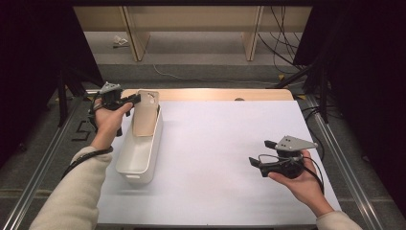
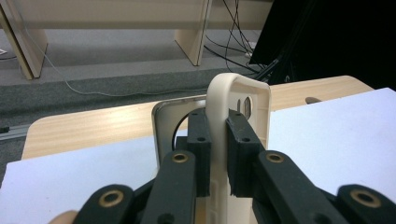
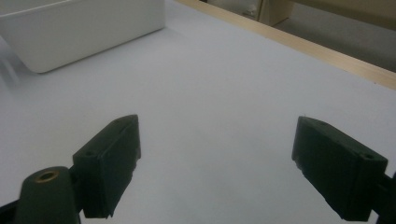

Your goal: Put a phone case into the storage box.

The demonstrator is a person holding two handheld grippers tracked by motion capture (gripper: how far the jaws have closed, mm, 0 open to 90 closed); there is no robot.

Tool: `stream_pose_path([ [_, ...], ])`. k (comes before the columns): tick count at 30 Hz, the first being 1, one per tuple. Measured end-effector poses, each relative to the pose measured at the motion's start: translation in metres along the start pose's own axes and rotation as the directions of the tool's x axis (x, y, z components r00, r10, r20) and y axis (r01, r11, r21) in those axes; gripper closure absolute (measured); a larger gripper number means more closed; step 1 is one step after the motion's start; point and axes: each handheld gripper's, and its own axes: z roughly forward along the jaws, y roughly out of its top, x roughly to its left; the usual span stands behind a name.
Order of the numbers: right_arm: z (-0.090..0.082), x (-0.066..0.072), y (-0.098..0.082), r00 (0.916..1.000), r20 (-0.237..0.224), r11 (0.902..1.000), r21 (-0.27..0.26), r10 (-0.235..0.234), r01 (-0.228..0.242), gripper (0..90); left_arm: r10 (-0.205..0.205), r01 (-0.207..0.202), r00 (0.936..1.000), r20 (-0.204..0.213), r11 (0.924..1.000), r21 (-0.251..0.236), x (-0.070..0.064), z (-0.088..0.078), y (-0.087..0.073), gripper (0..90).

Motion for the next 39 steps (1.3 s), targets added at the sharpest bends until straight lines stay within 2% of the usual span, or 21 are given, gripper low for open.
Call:
stream_pose_path([
  [14, 0.0, 0.0001, 0.0001, 1.0, -0.003, 1.0, 0.003, -0.001, 0.001, 16.3, -0.004, 0.004, 0.9997, -0.024, 0.9999, 0.017, 0.0039, 0.005, -0.0069, 79.0],
  [27, 0.0, 0.0001, 0.0, 1.0, -0.005, 1.0, 0.002, -0.002, 0.002, 16.3, 0.029, -0.026, 0.9963, -0.081, 0.999, 0.036, 0.0057, 0.0073, -0.0073, 76.2],
  [39, 0.0002, 0.0003, 0.0001, 1.0, -0.004, 1.0, 0.003, -0.004, 0.004, 16.3, 0.055, -0.051, 0.9936, -0.099, 0.998, 0.038, 0.0048, 0.0024, -0.006, 72.5],
])
